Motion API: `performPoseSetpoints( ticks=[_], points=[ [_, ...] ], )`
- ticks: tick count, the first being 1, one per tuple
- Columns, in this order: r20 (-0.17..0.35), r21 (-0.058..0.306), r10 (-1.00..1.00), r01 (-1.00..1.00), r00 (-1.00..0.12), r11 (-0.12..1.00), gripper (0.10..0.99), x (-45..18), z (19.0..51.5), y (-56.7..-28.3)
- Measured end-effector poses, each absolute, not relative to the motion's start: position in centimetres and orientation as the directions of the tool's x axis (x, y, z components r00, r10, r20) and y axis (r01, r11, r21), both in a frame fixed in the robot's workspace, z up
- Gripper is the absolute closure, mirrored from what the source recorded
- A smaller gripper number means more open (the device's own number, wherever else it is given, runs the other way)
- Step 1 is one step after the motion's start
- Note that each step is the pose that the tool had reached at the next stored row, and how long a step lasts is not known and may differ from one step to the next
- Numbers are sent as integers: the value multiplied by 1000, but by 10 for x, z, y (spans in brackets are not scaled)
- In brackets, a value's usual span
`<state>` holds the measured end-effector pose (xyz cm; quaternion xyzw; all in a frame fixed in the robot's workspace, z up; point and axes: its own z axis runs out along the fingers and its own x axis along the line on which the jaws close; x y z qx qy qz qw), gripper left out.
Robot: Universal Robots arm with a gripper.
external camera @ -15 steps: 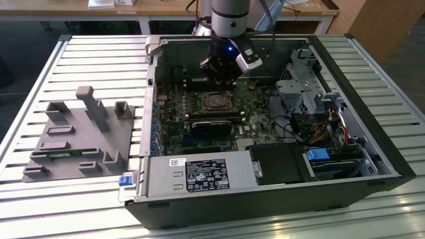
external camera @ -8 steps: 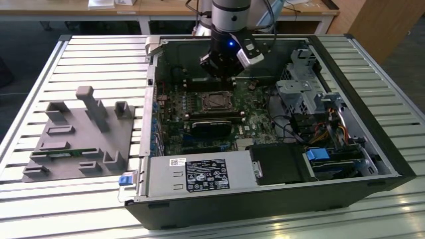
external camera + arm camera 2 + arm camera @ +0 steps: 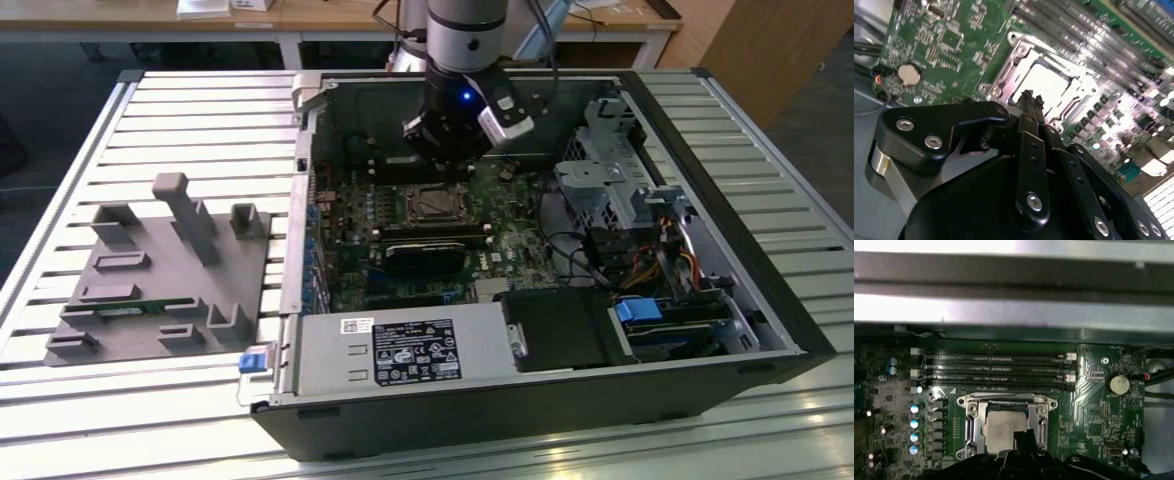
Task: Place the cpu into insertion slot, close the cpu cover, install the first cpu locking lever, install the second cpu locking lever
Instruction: 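Install the second cpu locking lever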
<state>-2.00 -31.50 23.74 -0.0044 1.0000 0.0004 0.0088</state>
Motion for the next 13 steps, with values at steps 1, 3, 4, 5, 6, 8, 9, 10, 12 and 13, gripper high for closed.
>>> performPoseSetpoints(
  ticks=[1, 3, 4, 5, 6, 8, 9, 10, 12, 13],
  points=[
    [-18, 1, -9, -9, -1000, 1000, 969, -20, 237, -318],
    [-18, 1, -9, -9, -1000, 1000, 969, -20, 237, -323],
    [-18, 1, -9, -9, -1000, 1000, 969, -20, 237, -326],
    [-18, 1, -9, -9, -1000, 1000, 969, -20, 237, -329],
    [-18, 2, -9, -9, -1000, 1000, 969, -20, 237, -332],
    [-17, 14, -9, -9, -1000, 1000, 969, -20, 237, -335],
    [-16, 26, -8, -9, -1000, 1000, 969, -20, 237, -337],
    [-16, 40, -8, -9, -1000, 999, 969, -20, 237, -338],
    [-16, 61, -8, -9, -1000, 998, 969, -20, 237, -341],
    [-16, 70, -8, -9, -1000, 998, 969, -20, 237, -343]
  ],
)
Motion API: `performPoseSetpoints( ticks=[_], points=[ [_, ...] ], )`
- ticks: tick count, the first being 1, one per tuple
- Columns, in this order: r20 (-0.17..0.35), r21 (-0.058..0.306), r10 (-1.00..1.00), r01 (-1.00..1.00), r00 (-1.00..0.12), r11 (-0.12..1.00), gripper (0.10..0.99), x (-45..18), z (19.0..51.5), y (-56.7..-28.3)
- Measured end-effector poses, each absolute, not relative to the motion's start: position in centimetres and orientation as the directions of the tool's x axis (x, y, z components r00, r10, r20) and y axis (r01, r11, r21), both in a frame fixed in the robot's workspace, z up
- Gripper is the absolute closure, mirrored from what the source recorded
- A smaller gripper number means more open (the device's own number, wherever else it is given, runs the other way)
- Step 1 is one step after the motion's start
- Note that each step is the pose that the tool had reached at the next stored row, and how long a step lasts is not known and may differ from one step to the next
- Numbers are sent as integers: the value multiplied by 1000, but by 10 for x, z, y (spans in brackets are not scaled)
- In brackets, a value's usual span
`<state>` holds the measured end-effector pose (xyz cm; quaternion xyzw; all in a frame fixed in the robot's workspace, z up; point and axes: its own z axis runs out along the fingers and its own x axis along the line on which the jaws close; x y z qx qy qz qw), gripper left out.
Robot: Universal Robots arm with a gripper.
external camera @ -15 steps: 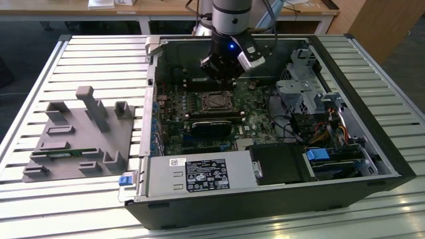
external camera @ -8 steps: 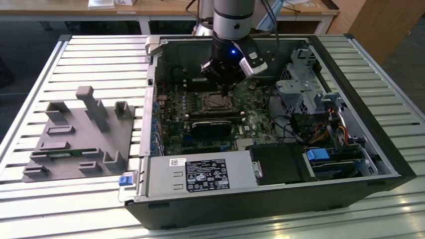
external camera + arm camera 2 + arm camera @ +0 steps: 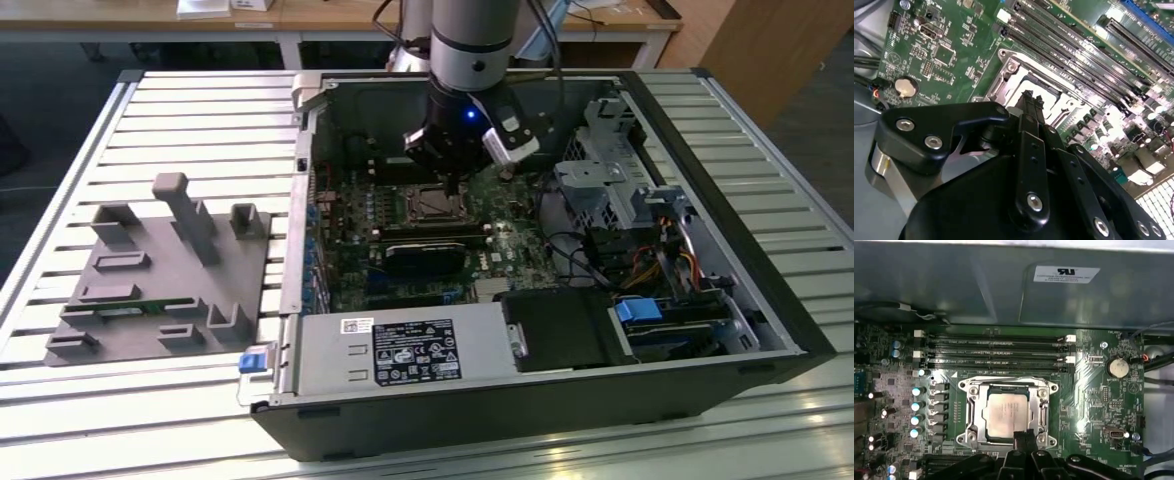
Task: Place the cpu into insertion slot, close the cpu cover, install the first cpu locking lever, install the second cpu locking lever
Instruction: 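Install the second cpu locking lever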
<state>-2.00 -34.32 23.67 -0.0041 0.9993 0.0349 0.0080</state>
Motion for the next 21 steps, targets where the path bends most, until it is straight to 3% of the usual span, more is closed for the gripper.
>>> performPoseSetpoints(
  ticks=[21],
  points=[
    [-16, 76, -8, -9, -1000, 997, 969, -37, 234, -370]
  ],
)
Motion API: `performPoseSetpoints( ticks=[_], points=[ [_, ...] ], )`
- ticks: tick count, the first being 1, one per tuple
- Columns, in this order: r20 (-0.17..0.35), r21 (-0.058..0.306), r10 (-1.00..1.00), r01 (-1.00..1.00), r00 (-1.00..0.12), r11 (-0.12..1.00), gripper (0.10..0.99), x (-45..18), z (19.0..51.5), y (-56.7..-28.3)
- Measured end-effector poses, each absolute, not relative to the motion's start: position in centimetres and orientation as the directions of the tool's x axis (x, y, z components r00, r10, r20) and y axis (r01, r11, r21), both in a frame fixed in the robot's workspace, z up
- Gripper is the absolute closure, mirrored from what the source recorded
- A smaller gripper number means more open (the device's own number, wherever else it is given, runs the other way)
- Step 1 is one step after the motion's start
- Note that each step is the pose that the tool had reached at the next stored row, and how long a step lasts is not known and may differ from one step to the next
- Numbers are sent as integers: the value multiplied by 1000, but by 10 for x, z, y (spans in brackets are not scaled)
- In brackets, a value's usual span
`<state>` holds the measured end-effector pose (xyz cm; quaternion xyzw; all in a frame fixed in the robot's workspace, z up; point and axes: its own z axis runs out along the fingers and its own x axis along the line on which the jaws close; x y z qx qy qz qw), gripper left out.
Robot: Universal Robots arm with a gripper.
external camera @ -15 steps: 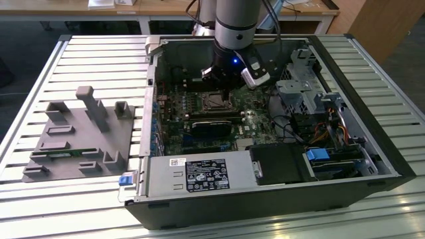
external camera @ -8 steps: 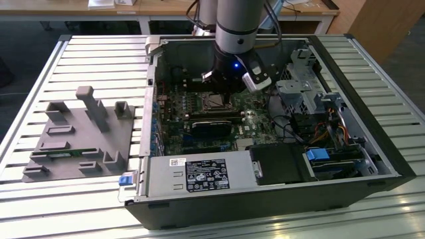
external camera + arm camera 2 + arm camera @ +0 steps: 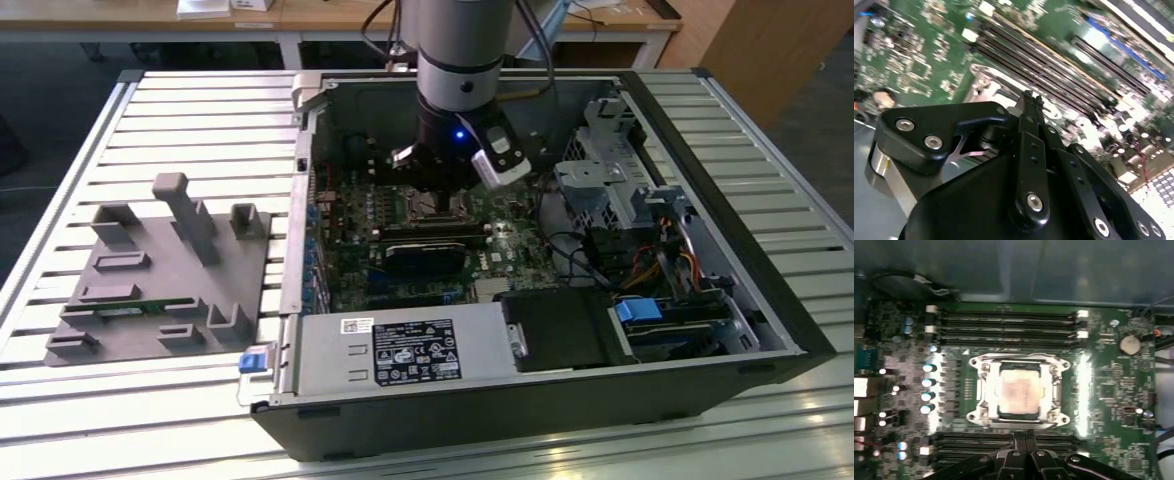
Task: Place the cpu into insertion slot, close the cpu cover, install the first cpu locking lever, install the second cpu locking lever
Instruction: 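Install the second cpu locking lever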
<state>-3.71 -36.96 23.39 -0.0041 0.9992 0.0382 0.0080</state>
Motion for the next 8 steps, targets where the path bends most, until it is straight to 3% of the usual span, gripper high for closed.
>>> performPoseSetpoints(
  ticks=[8],
  points=[
    [-16, 76, -8, -9, -1000, 997, 969, -52, 228, -371]
  ],
)
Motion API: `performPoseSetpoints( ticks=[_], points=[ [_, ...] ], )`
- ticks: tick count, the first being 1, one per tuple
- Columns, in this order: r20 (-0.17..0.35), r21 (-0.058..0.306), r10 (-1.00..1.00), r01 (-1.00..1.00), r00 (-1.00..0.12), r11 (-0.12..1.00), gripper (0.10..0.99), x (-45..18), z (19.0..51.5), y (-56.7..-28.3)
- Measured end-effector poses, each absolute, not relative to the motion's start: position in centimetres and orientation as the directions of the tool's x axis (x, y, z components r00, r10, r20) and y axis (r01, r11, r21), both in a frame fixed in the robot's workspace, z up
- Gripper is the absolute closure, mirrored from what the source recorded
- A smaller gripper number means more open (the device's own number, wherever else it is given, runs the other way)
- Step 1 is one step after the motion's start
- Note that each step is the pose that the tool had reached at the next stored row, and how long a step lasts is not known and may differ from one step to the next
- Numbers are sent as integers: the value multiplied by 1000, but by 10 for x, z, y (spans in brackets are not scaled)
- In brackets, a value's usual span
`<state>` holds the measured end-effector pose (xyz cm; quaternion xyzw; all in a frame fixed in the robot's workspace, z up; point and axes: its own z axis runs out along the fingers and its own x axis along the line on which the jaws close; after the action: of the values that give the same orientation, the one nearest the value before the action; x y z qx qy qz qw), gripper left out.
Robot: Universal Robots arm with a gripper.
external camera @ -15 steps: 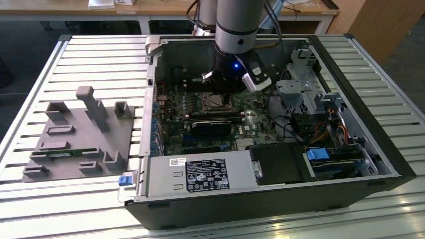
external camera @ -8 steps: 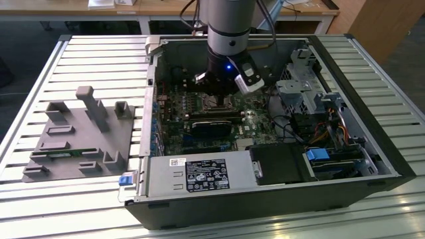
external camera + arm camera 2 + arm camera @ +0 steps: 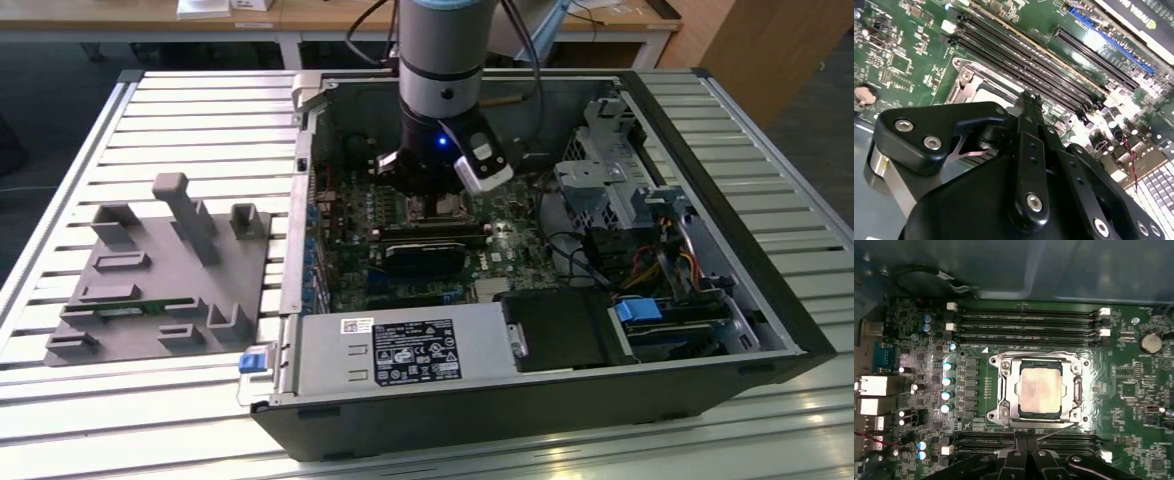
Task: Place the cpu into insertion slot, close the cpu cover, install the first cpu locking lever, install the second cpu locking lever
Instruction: 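Install the second cpu locking lever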
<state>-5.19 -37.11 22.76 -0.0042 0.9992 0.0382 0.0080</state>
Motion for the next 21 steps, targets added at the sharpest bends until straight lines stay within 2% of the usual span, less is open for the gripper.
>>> performPoseSetpoints(
  ticks=[3, 8, 21],
  points=[
    [-16, 79, -8, -9, -1000, 997, 969, -53, 224, -372],
    [-17, 132, -6, -9, -1000, 991, 969, -57, 224, -382],
    [-17, 140, -7, -9, -1000, 990, 969, -62, 205, -385]
  ],
)
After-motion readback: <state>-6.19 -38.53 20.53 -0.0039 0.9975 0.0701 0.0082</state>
